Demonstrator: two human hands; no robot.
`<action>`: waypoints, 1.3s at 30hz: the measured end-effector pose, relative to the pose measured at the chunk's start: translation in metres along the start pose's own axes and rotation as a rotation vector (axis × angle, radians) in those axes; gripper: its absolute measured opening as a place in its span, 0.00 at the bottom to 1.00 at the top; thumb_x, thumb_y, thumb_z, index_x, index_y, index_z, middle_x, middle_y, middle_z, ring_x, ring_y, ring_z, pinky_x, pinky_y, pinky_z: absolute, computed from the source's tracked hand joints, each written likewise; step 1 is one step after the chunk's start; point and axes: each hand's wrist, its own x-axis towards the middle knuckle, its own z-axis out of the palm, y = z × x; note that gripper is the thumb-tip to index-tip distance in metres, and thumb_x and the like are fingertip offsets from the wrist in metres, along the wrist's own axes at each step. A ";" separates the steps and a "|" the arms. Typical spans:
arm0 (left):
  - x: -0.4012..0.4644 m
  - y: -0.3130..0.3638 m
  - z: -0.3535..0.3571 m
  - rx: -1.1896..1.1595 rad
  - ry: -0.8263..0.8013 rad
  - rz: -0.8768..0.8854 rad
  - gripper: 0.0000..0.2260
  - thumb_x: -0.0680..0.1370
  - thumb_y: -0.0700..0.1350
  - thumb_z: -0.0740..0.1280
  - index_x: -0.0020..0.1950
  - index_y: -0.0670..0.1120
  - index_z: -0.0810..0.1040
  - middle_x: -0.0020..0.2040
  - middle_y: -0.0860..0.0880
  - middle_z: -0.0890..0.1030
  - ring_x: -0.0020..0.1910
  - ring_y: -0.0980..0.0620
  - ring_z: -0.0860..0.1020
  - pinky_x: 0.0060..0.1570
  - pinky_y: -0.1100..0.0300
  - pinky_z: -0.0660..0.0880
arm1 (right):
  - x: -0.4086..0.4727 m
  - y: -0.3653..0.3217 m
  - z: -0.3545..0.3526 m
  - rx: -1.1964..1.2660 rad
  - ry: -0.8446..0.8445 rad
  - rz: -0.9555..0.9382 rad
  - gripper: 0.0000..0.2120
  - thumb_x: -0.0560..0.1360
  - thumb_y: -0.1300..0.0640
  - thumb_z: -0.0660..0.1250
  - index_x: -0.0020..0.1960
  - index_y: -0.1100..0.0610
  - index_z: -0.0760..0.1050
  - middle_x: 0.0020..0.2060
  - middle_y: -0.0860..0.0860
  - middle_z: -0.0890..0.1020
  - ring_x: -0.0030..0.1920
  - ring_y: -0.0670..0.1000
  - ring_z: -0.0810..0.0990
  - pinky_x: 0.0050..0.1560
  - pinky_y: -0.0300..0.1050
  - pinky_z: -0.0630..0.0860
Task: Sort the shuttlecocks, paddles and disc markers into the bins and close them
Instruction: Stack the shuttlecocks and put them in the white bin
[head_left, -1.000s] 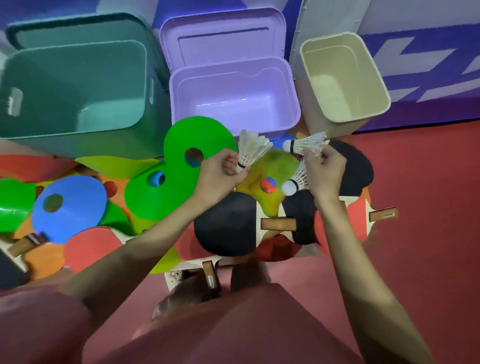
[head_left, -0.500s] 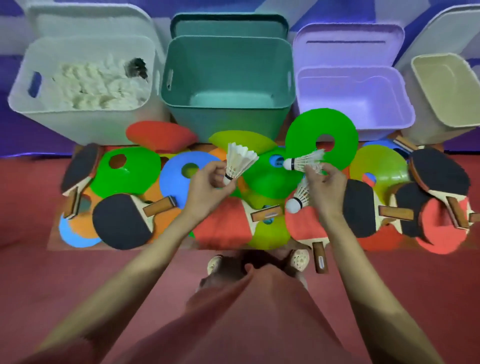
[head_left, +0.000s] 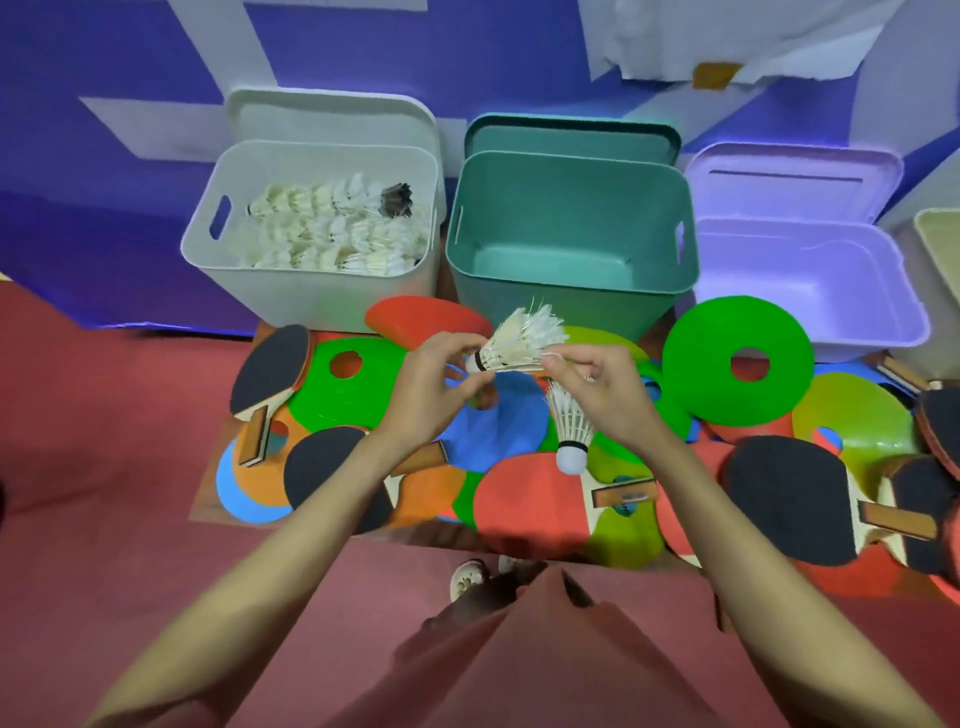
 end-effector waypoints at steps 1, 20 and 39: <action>0.004 -0.001 -0.004 0.013 0.016 -0.005 0.14 0.71 0.40 0.75 0.56 0.44 0.80 0.49 0.50 0.80 0.43 0.56 0.76 0.47 0.56 0.78 | 0.006 -0.001 0.002 0.016 -0.036 -0.001 0.11 0.77 0.63 0.66 0.44 0.48 0.79 0.40 0.49 0.82 0.39 0.36 0.75 0.42 0.34 0.72; 0.175 -0.053 -0.116 0.034 0.019 0.007 0.11 0.77 0.47 0.70 0.55 0.43 0.81 0.50 0.49 0.84 0.46 0.58 0.81 0.48 0.66 0.77 | 0.163 -0.033 0.055 0.082 0.373 0.049 0.18 0.71 0.58 0.72 0.25 0.55 0.70 0.21 0.44 0.65 0.27 0.42 0.59 0.27 0.39 0.58; 0.312 -0.170 -0.114 0.555 -0.593 0.112 0.19 0.66 0.54 0.74 0.54 0.49 0.79 0.49 0.51 0.82 0.48 0.47 0.78 0.43 0.59 0.70 | 0.281 -0.016 0.125 -0.101 0.501 0.323 0.19 0.71 0.52 0.67 0.36 0.70 0.74 0.27 0.54 0.69 0.31 0.50 0.66 0.32 0.49 0.68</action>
